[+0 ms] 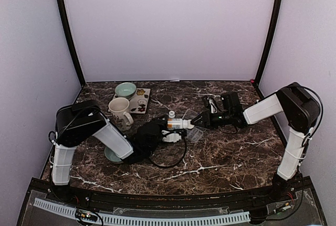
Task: Sort the pills into containers
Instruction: Pour the pill into the compartment of the pill container.
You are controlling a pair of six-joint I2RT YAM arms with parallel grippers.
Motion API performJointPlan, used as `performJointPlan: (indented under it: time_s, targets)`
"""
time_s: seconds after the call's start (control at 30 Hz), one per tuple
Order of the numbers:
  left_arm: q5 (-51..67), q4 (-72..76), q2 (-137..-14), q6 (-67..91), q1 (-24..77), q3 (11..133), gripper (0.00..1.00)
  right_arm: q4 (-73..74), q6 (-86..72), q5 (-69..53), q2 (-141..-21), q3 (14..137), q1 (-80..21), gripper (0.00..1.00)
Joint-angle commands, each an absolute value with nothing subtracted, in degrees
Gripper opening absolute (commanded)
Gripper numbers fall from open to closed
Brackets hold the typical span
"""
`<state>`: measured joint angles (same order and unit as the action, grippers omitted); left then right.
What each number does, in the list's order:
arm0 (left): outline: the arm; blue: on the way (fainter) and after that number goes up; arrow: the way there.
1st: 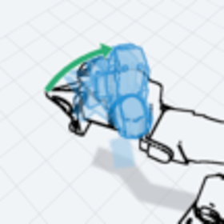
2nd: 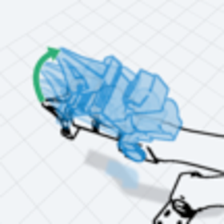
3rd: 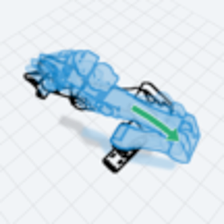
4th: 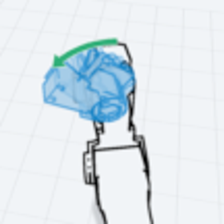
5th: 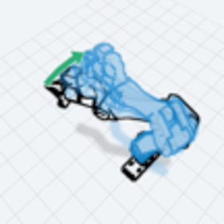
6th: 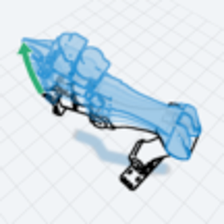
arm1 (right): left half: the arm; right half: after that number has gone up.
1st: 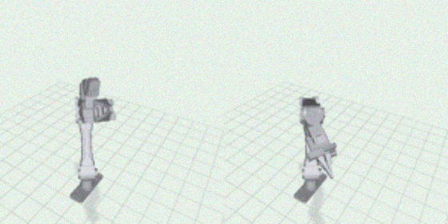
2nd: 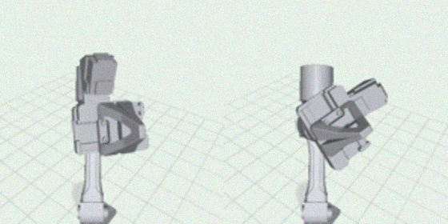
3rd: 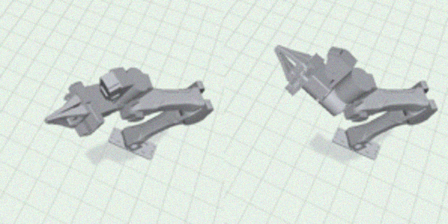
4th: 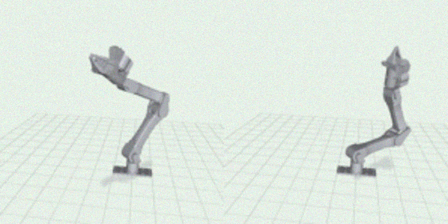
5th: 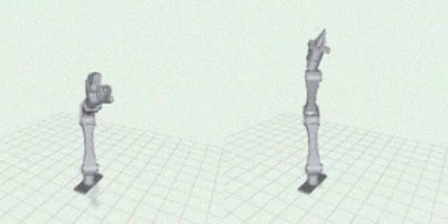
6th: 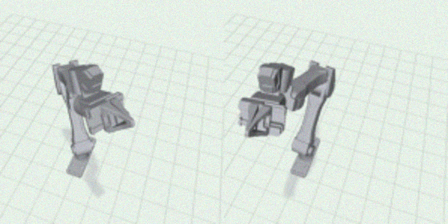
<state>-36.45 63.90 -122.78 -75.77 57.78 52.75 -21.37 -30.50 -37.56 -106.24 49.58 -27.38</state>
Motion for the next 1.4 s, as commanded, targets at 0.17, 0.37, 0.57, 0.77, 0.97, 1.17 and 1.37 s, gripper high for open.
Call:
performJointPlan:
  time_s: [0.17, 0.37, 0.57, 0.77, 0.97, 1.17, 1.37]
  targets:
    - [-36.0, 71.3, -119.7, -78.0, 58.4, 51.5, 0.0, -22.7, -29.8, -38.2, -105.5, 50.1, -27.8, 0.36]
    - [-35.9, 73.2, -119.7, -79.2, 58.4, 51.2, 0.0, -21.9, -29.4, -37.7, -105.5, 50.2, -27.9, 0.35]
    - [-35.8, 74.9, -119.8, -80.1, 58.4, 50.9, 0.0, -20.9, -28.7, -36.9, -105.6, 50.6, -27.9, 0.35]
    - [-35.7, 75.7, -119.8, -80.5, 58.4, 50.9, 0.0, -19.4, -27.9, -36.5, -105.6, 51.3, -28.1, 0.35]
    - [-35.6, 77.1, -119.9, -81.1, 58.4, 50.7, 0.0, -18.8, -27.5, -36.5, -105.9, 51.9, -28.5, 0.35]
    - [-35.6, 77.5, -119.8, -81.3, 58.4, 50.7, 0.0, -20.2, -28.4, -38.2, -106.9, 52.4, -28.7, 0.28]
    - [-35.4, 78.1, -119.8, -81.4, 58.4, 50.4, 0.0, -23.0, -30.1, -40.7, -108.4, 52.5, -28.7, 0.17]
